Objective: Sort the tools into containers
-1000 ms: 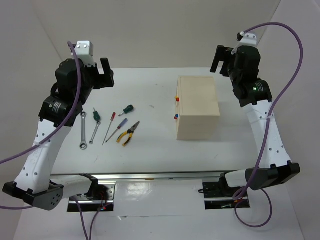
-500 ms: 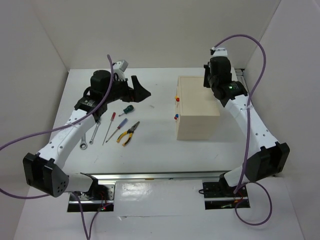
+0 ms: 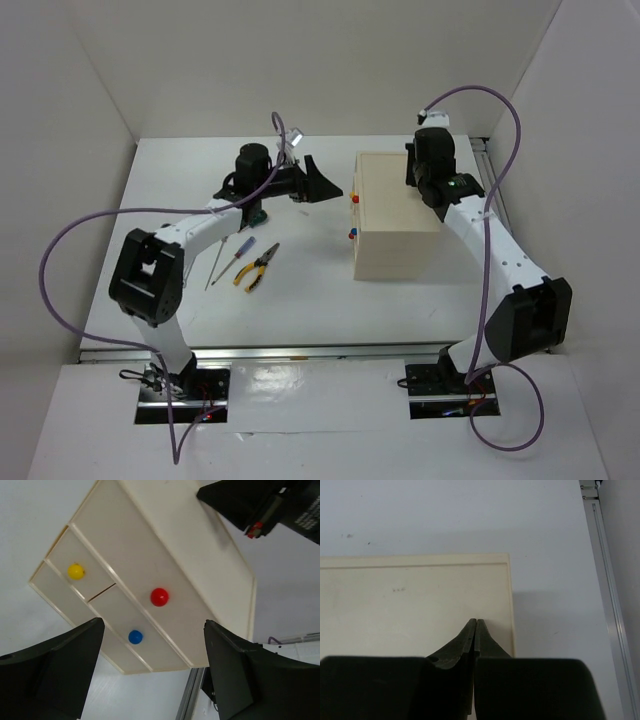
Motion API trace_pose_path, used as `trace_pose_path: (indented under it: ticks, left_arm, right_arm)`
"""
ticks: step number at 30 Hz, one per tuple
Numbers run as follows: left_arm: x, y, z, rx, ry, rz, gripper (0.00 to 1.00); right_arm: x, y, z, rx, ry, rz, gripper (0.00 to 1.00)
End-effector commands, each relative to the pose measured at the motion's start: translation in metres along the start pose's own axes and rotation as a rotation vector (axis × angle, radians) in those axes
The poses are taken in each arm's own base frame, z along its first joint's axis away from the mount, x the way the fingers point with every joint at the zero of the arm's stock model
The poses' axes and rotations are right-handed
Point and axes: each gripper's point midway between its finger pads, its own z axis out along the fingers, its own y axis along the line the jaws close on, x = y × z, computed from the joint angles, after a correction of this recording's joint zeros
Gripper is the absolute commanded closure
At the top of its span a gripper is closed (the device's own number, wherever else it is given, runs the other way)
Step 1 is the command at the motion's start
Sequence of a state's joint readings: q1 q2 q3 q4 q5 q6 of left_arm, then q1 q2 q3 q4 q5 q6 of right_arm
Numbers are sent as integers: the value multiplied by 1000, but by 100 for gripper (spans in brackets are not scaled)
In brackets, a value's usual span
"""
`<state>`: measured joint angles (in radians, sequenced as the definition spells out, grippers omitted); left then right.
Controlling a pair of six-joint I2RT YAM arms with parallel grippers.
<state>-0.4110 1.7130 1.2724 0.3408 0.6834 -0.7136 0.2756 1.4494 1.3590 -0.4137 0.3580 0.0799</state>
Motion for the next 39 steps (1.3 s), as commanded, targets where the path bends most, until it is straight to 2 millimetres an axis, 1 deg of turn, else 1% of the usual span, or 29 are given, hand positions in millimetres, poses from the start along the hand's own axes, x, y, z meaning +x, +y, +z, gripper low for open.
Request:
trace_pose_path:
  ticks: [1, 2, 3, 4, 5, 6, 7, 8, 9, 10, 11, 12, 13, 14, 15, 18, 19, 20, 22, 23, 24, 27, 29, 30, 31, 32, 35, 37, 39]
  left_arm:
    - [-13, -10, 15, 127, -23, 26, 7]
    - [-8, -3, 18, 122, -16, 5, 9]
    - [2, 9, 25, 119, 7, -35, 9]
    - [3, 10, 28, 139, 4, -36, 12]
    - [5, 9, 29, 167, 10, -42, 14]
    - [15, 10, 33, 181, 27, -66, 16]
    - [18, 11, 35, 190, 37, -108, 17]
    - [22, 11, 37, 238, 37, -98, 21]
    - [23, 7, 37, 265, 43, -146, 22]
    - [25, 5, 36, 290, 46, -165, 22]
    - [24, -2, 35, 359, 31, -128, 22]
    - [20, -6, 34, 384, 17, -133, 24]
    - [18, -8, 29, 398, 18, -179, 24]
    - [15, -9, 31, 407, 13, -182, 24]
    - [16, -9, 31, 413, 24, -188, 24]
    - [10, -9, 35, 402, 29, -182, 24]
    - [14, -9, 40, 386, 51, -188, 25]
    - [13, -7, 42, 372, 49, -188, 26]
    - [17, -14, 49, 373, 72, -181, 28]
    - [17, -10, 51, 356, 72, -176, 29]
    - [22, -3, 54, 331, 93, -200, 29]
    - [26, -2, 59, 330, 90, -200, 34]
    - [31, 4, 62, 325, 96, -220, 45]
    - [27, 1, 62, 331, 92, -222, 49]
    - [27, 3, 65, 331, 92, -222, 50]
    - [32, 10, 67, 317, 105, -242, 53]
    - [29, 6, 66, 331, 95, -244, 55]
    - [32, 10, 68, 325, 102, -262, 54]
    - [27, 6, 68, 338, 91, -244, 54]
  right_arm:
    - [-5, -1, 3, -2, -40, 8, 99]
    - [-6, -3, -3, -3, -50, 12, 99]
    - [-1, -3, -2, -2, -40, 8, 99]
    - [-6, -4, -7, -3, -54, 14, 99]
    - [-5, -5, -9, -4, -56, 23, 99]
    - [-5, -5, -9, -4, -56, 24, 99]
    - [-2, -5, -9, -3, -48, 20, 99]
    - [-2, -1, -10, -11, -48, 25, 99]
    - [1, -2, -11, -10, -37, 21, 99]
    - [-3, -2, -12, -11, -45, 24, 99]
    - [-4, -3, -15, -11, -45, 24, 99]
    - [-4, -3, -15, -11, -45, 24, 99]
    - [-4, -3, -15, -11, -45, 24, 99]
    - [-1, -2, -15, -19, -34, 21, 99]
    - [-1, -2, -15, -19, -34, 21, 99]
    - [-1, 2, -16, -27, -35, 17, 99]
    - [-1, 2, -16, -27, -35, 17, 99]
    - [3, 2, -15, -26, -26, 13, 100]
    - [1, 1, -18, -27, -34, 16, 100]
    - [1, 2, -18, -27, -34, 26, 100]
    - [1, 2, -18, -27, -34, 26, 100]
    - [-2, 1, -21, -28, -43, 29, 100]
    - [-4, 1, -22, -28, -42, 28, 100]
    - [-4, 1, -22, -28, -42, 28, 100]
    - [-4, 1, -22, -28, -42, 28, 100]
    - [-4, 1, -22, -28, -42, 28, 100]
    - [-8, -1, -26, -29, -50, 32, 100]
    - [-12, -1, -28, -30, -59, 35, 100]
    - [-12, -1, -28, -30, -59, 35, 100]
